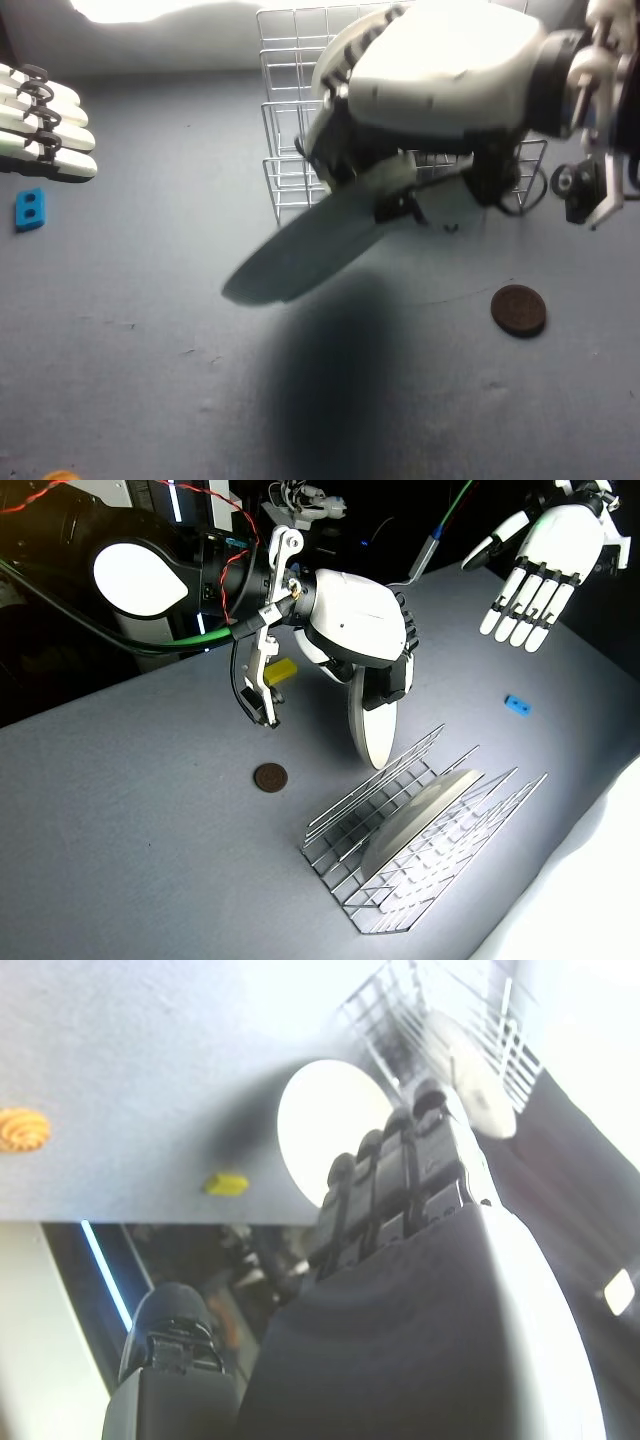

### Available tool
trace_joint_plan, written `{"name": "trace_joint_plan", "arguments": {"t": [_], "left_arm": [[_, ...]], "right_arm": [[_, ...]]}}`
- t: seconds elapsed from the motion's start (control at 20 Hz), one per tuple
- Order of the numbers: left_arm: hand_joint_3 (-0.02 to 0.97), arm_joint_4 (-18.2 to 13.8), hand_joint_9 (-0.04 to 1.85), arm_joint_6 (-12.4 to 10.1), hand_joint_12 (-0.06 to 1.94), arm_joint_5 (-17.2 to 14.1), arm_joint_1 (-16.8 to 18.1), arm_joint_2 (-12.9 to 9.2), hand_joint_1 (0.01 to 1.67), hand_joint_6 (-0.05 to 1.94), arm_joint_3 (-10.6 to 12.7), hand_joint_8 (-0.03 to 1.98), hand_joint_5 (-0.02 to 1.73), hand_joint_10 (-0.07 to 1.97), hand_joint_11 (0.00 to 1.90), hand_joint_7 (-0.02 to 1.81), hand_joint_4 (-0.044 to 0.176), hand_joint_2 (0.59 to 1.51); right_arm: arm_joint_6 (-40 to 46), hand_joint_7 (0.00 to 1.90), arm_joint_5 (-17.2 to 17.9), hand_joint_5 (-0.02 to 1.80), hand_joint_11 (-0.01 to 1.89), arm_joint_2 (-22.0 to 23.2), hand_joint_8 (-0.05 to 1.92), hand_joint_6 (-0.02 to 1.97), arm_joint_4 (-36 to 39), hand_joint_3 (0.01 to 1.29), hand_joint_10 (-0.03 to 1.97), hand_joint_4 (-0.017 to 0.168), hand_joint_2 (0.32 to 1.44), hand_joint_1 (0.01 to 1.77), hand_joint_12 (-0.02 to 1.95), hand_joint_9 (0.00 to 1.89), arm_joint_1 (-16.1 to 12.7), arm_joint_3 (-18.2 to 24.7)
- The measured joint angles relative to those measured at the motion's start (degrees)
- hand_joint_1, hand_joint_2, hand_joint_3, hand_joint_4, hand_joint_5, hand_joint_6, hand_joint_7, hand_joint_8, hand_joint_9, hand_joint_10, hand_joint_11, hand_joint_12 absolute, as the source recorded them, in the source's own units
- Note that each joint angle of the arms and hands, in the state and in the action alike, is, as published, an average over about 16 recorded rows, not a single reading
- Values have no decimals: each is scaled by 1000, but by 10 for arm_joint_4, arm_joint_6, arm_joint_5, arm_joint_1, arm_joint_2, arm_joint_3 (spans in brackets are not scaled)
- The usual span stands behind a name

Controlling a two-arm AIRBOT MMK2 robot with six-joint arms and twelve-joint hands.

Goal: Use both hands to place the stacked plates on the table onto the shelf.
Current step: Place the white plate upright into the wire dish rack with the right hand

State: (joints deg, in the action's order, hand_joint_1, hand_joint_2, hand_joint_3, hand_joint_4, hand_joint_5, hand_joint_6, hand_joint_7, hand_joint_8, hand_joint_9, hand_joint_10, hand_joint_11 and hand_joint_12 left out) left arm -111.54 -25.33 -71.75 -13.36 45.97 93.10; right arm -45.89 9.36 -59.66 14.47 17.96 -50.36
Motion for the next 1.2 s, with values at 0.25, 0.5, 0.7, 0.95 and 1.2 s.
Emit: {"name": "trace_joint_plan", "arguments": {"t": [0.25,0.5,0.7,0.95,1.2], "left_arm": [[17,-3,22,0,2,0,-2,0,23,18,0,-12,21,-55,16,19,7,1112],[17,-4,22,0,2,0,-3,0,23,18,0,-12,21,-55,16,19,7,1112],[17,-5,22,0,2,0,-4,0,23,17,0,-12,21,-55,16,19,7,1112],[17,-5,22,1,2,0,-4,0,23,17,0,-13,20,-56,16,19,7,1112],[17,-5,22,1,2,0,-4,0,23,17,0,-13,21,-56,16,18,7,1112]], "right_arm": [[48,1110,-28,932,944,8,725,931,0,13,829,-7,986,1298,1124,1084,-38,-1],[96,1097,-60,924,922,15,738,917,0,14,939,-8,986,1311,1153,1049,-76,-2],[124,1103,-79,924,913,20,739,906,0,13,906,-8,986,1315,1166,1062,-99,-3],[145,1096,-95,921,919,25,750,904,0,13,913,-8,986,1314,1174,1066,-119,-5],[155,1091,-102,921,934,30,758,904,0,13,914,-8,986,1312,1171,1078,-131,-7]]}}
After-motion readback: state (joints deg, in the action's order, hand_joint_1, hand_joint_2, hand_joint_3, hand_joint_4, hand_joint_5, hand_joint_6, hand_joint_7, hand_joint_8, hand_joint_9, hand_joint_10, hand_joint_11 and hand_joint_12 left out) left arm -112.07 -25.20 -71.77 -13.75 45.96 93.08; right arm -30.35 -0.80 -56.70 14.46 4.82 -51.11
